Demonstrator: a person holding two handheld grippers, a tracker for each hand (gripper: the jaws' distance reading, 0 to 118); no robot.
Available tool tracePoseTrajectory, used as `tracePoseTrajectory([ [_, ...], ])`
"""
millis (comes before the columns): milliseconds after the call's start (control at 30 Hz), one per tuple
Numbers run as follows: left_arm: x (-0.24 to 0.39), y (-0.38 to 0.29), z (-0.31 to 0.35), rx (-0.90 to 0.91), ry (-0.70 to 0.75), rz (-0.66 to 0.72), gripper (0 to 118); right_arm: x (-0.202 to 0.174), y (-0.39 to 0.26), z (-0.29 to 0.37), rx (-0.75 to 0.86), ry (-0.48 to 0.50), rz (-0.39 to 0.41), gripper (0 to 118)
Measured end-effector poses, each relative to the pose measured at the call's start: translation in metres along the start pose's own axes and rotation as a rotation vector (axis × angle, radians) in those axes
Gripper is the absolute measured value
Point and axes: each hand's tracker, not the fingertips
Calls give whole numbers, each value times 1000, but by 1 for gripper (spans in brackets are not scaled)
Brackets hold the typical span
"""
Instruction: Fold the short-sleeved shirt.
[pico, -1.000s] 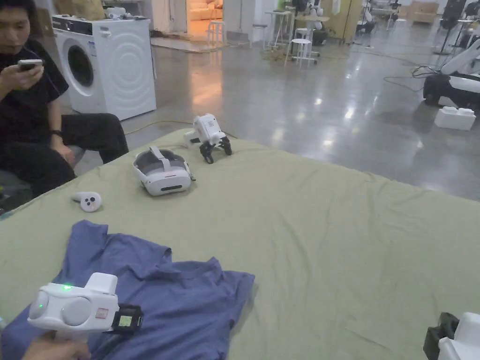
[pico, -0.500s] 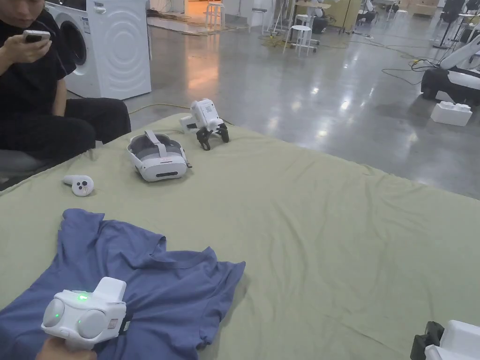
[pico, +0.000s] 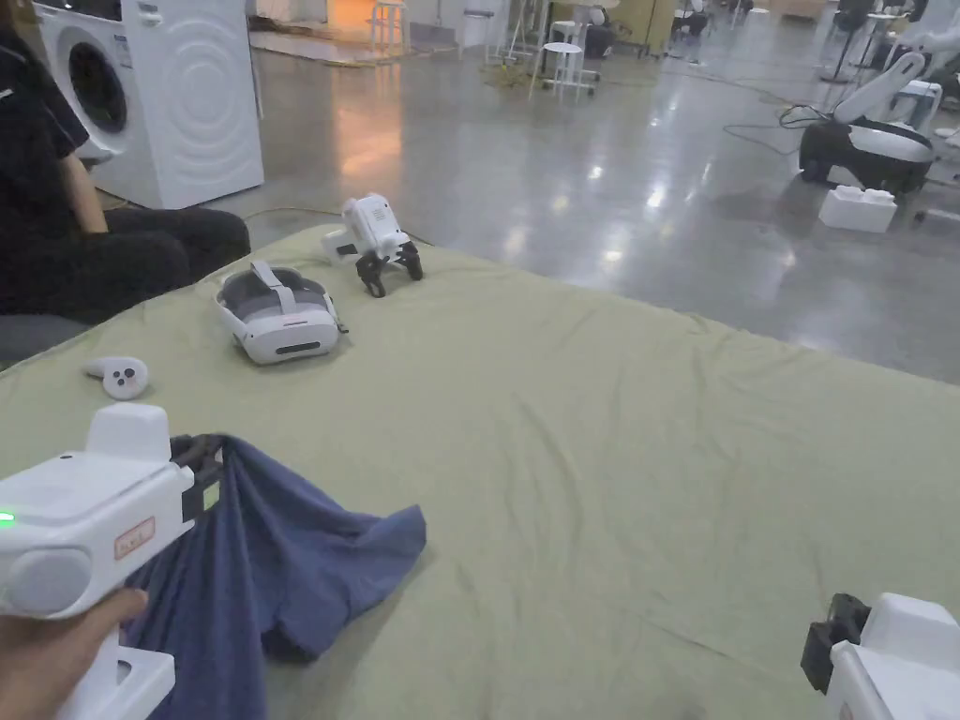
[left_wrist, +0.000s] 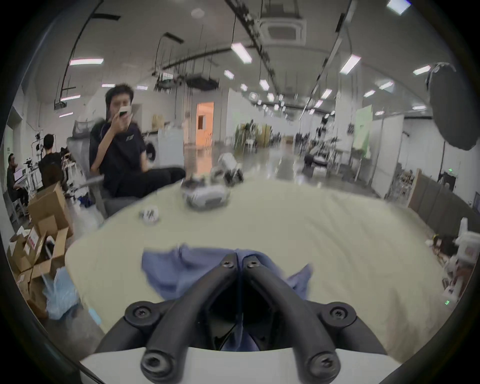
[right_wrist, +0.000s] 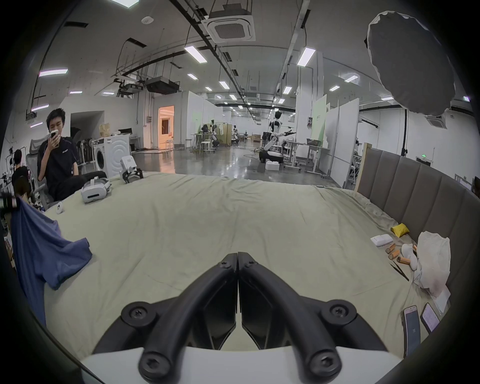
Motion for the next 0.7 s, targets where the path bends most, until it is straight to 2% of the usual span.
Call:
tracePoseTrajectory([
  [167, 79, 74, 27, 114, -168, -60, 0, 19, 11, 14, 44, -11, -25, 0],
  [367, 195, 105, 38, 160, -414, -145, 0, 55, 17, 35, 96, -56, -53, 0],
  [533, 293, 87, 20, 120, -588, -189, 0, 98, 15, 57, 128, -133, -68, 0],
  [700, 386, 31, 1, -10, -724, -212, 0, 142, 3, 78, 126, -217, -90, 0],
])
